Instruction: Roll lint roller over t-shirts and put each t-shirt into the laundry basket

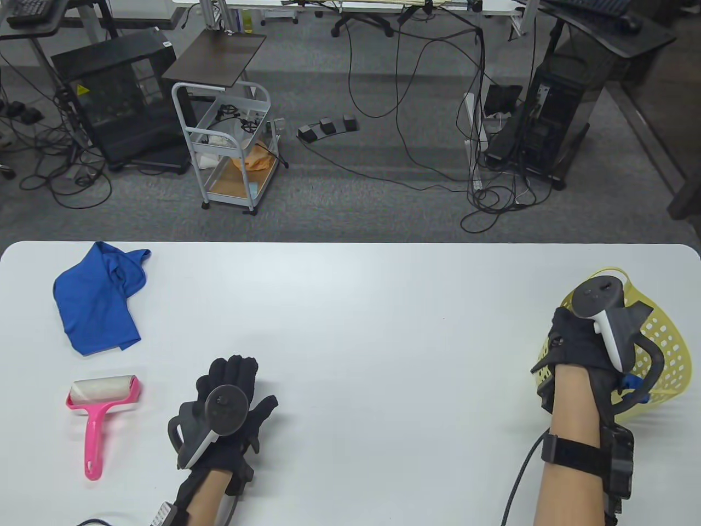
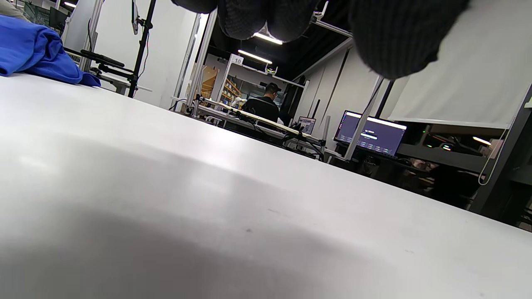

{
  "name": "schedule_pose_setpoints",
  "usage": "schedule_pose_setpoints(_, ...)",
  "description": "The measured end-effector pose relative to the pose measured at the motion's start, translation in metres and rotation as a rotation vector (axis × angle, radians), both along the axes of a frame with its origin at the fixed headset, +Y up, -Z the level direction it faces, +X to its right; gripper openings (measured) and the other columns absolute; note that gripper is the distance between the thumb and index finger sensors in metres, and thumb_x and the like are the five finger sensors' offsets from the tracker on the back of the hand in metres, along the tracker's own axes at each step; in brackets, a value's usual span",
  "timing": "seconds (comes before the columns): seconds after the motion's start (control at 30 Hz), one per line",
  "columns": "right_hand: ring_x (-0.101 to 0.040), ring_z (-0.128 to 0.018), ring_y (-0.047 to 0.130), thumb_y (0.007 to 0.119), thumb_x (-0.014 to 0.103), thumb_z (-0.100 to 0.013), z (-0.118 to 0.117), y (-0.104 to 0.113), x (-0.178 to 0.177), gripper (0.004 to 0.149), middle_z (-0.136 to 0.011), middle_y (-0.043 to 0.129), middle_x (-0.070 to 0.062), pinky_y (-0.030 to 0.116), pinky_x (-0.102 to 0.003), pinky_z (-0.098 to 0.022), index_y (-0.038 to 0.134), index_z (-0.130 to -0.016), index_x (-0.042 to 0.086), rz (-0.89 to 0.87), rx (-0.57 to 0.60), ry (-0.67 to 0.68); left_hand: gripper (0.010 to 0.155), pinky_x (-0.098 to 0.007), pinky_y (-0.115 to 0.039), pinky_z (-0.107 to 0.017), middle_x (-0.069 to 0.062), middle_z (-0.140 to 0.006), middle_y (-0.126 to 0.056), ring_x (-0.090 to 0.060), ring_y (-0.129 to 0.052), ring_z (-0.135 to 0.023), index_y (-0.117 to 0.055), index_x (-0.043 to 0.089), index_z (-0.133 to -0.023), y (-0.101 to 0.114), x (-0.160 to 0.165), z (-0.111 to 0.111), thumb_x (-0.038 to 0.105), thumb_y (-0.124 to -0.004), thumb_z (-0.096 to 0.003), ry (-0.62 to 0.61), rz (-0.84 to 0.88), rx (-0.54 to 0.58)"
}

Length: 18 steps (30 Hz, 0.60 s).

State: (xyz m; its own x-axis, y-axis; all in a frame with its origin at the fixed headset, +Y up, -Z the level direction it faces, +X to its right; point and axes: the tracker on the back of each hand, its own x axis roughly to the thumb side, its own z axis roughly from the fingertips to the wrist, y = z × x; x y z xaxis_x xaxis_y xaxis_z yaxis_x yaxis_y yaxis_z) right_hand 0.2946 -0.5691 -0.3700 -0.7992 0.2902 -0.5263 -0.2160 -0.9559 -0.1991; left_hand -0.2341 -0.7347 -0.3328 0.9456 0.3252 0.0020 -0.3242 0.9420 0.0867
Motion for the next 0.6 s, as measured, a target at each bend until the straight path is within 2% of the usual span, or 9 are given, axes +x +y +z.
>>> schedule_pose_setpoints(0.03,-0.041,-0.098,0.059,0.067,0.045,-0.056,0.01,0.003,-0.015,0.055,-0.114,0.056,-0.008,0.061,-0.055,-0.068,0.055,-0.105,0.023,0.068,0.079,0.036,0.08,-0.05,-0.031,-0.08,0.001,-0.117,-0.041,-0.029,-0.031,-0.113,-0.04,0.029,-0.11,0.001,0.0,0.0,0.061,-0.073,-0.0446,-0.001,-0.006,0.004)
schedule_pose_setpoints(0.17,-0.04,-0.099,0.059,0.069,0.046,-0.055,0.043,0.002,-0.065,0.056,-0.114,0.057,-0.006,0.06,-0.055,-0.069,0.056,-0.104,0.023,0.196,0.274,0.224,0.08,-0.049,-0.031,-0.08,0.001,-0.117,-0.042,-0.029,-0.031,-0.113,-0.041,0.029,-0.11,0.004,0.003,0.002,0.061,-0.074,-0.0445,-0.006,-0.029,0.017)
schedule_pose_setpoints(0.27,-0.039,-0.1,0.058,0.07,0.046,-0.054,0.067,-0.013,-0.097,0.057,-0.115,0.056,-0.005,0.059,-0.055,-0.07,0.055,-0.105,0.024,0.189,0.362,0.328,0.08,-0.049,-0.031,-0.08,0.001,-0.117,-0.041,-0.029,-0.031,-0.113,-0.04,0.029,-0.11,0.006,0.006,0.002,0.061,-0.074,-0.0446,-0.006,-0.056,0.022)
schedule_pose_setpoints(0.3,-0.039,-0.101,0.057,0.071,0.046,-0.054,0.076,-0.024,-0.111,0.058,-0.116,0.055,-0.005,0.058,-0.056,-0.07,0.055,-0.105,0.024,0.173,0.39,0.386,0.08,-0.049,-0.031,-0.081,0.001,-0.117,-0.041,-0.029,-0.031,-0.113,-0.04,0.029,-0.11,0.007,0.006,0.001,0.061,-0.074,-0.0446,0.001,-0.071,0.019)
schedule_pose_setpoints(0.4,-0.039,-0.103,0.052,0.072,0.047,-0.054,0.083,-0.049,-0.129,0.06,-0.117,0.052,-0.005,0.055,-0.057,-0.071,0.052,-0.106,0.025,0.161,0.402,0.449,0.082,-0.05,-0.03,-0.081,0.0,-0.118,-0.04,-0.029,-0.03,-0.113,-0.039,0.029,-0.111,0.013,0.005,-0.005,0.061,-0.074,-0.0446,0.015,-0.1,0.001)
schedule_pose_setpoints(0.5,-0.039,-0.104,0.044,0.07,0.051,-0.053,0.077,-0.087,-0.143,0.064,-0.118,0.046,-0.005,0.047,-0.06,-0.071,0.047,-0.107,0.025,0.188,0.401,0.504,0.083,-0.05,-0.03,-0.081,-0.001,-0.118,-0.038,-0.03,-0.029,-0.113,-0.037,0.028,-0.111,0.023,0.0,-0.016,0.06,-0.075,-0.0448,0.057,-0.131,-0.03)
schedule_pose_setpoints(0.6,-0.039,-0.105,0.036,0.069,0.053,-0.052,0.067,-0.122,-0.15,0.068,-0.119,0.038,-0.005,0.043,-0.06,-0.072,0.042,-0.108,0.026,0.209,0.321,0.532,0.082,-0.05,-0.03,-0.081,-0.001,-0.119,-0.037,-0.03,-0.029,-0.113,-0.036,0.028,-0.112,0.041,-0.009,-0.03,0.059,-0.074,-0.0462,0.108,-0.143,-0.057)
